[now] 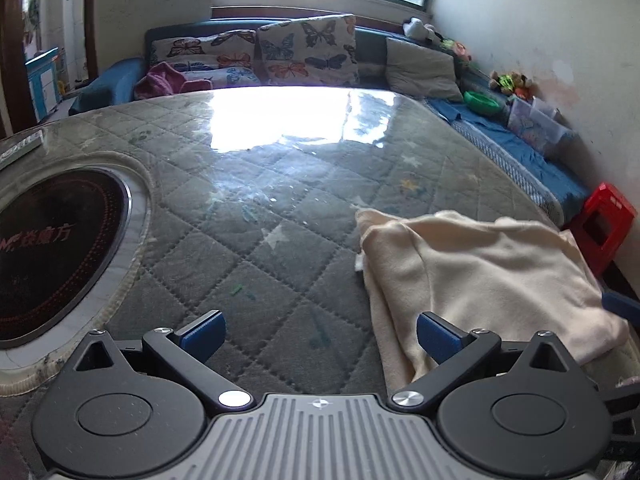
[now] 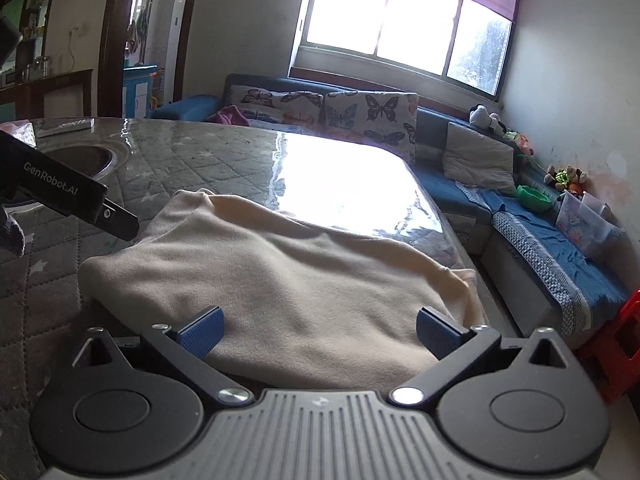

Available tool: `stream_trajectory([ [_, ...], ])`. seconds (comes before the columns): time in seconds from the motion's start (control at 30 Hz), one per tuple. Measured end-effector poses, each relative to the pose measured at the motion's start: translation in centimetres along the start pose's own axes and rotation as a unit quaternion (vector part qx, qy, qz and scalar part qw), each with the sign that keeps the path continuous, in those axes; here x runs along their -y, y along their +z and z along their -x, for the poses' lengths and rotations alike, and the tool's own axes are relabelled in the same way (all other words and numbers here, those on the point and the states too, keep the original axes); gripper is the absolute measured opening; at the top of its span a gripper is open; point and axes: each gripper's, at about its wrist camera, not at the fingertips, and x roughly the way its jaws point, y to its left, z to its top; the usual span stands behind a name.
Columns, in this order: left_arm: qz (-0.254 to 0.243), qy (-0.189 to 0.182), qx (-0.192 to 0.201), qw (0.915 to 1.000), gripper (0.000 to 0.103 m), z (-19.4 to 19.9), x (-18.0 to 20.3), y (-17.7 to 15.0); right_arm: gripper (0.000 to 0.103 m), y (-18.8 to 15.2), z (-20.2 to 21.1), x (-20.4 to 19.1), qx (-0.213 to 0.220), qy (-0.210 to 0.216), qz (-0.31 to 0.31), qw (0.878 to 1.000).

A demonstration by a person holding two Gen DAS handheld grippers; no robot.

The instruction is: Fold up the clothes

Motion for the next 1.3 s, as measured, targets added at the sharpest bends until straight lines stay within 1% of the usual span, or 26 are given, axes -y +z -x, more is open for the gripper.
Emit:
stream_trajectory([
  [0.07, -0.016, 0.008, -0.003, 0.9998, 0.103, -0.4, 0.4, -0.3, 0.103, -0.2, -0.2, -0.1, -0.006, 0.002, -0.002, 1.0],
  [0.33, -0.007, 0.012, -0.008, 0.9999, 0.103, -0.2, 0.2, -0.4, 0.103, -0.4, 0.7, -0.1, -0.004, 0.007, -0.008, 1.0],
  [0.67, -0.004, 0.004, -0.007, 1.0, 0.103, 1.3, 0.1, -1.1, 0.103, -1.3, 1.6, 0.2, -0.018, 0.01, -0.045, 0.999],
  [0.9, -0.02, 0.005, -0.005, 0.9998, 0.103, 2.3, 0.7, -1.9, 0.103, -2.0, 2.0, 0.4, -0.027, 0.01, -0.078, 0.997],
  [1.3, -0.041, -0.006, -0.014, 0.999, 0.103, 3.5, 1.9, -3.8, 0.103, -3.1, 3.4, 0.5, -0.034, -0.005, -0.102, 0.994],
])
